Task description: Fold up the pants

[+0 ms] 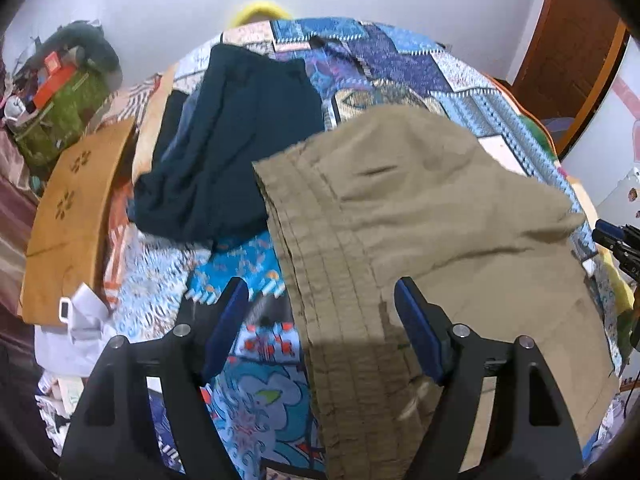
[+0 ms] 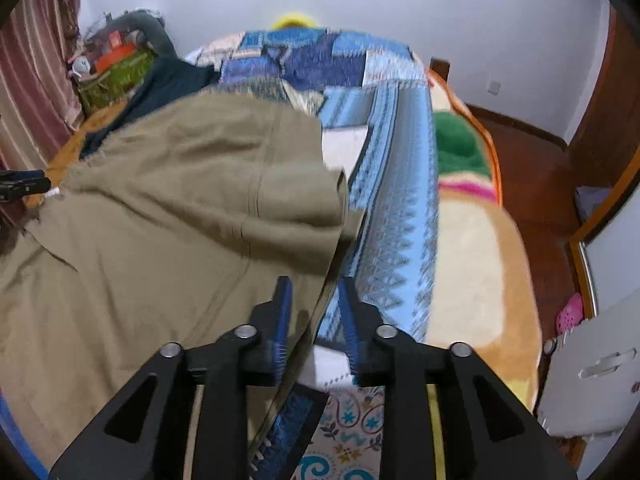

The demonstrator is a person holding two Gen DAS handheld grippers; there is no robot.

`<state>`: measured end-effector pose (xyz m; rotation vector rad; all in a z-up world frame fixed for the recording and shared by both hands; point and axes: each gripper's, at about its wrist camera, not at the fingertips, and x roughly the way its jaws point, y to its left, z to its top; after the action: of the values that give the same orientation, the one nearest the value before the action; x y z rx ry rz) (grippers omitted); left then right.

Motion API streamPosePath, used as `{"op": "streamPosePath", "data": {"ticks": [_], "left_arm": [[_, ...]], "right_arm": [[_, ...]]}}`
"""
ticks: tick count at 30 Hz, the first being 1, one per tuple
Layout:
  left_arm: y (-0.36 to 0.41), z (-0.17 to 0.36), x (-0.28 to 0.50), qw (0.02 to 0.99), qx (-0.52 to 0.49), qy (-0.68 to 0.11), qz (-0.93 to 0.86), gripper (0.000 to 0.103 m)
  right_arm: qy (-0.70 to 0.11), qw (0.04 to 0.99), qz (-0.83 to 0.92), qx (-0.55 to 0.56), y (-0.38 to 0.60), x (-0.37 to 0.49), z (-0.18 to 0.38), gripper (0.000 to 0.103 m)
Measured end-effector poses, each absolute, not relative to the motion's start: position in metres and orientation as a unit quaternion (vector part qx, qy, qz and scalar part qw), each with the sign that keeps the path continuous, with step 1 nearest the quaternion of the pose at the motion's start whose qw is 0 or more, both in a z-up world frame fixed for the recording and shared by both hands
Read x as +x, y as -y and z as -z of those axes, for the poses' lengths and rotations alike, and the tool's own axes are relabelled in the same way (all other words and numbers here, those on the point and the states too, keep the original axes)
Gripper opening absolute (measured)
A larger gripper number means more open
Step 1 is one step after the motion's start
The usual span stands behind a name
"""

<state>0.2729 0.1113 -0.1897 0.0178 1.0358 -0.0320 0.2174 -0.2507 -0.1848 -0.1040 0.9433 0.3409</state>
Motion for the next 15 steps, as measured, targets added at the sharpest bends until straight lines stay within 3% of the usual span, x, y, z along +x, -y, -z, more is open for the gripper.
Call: {"op": "streamPosePath", "data": {"ticks": [5,15], "left_arm": [[-0.115,0.184,0.292,0.873,0.012,-0.488,0.007,0.080],[-0.113,0.233,0.325,0.830,-0.015,-0.556,0.030,0.082]], "right_arm": [[-0.426,0.889,-0.164,-0.027,0.250,0.239,0.173,0.044],[-0.468,0.867,-0.171,-0.016,0.239,0.289,0.216,0.045]]}}
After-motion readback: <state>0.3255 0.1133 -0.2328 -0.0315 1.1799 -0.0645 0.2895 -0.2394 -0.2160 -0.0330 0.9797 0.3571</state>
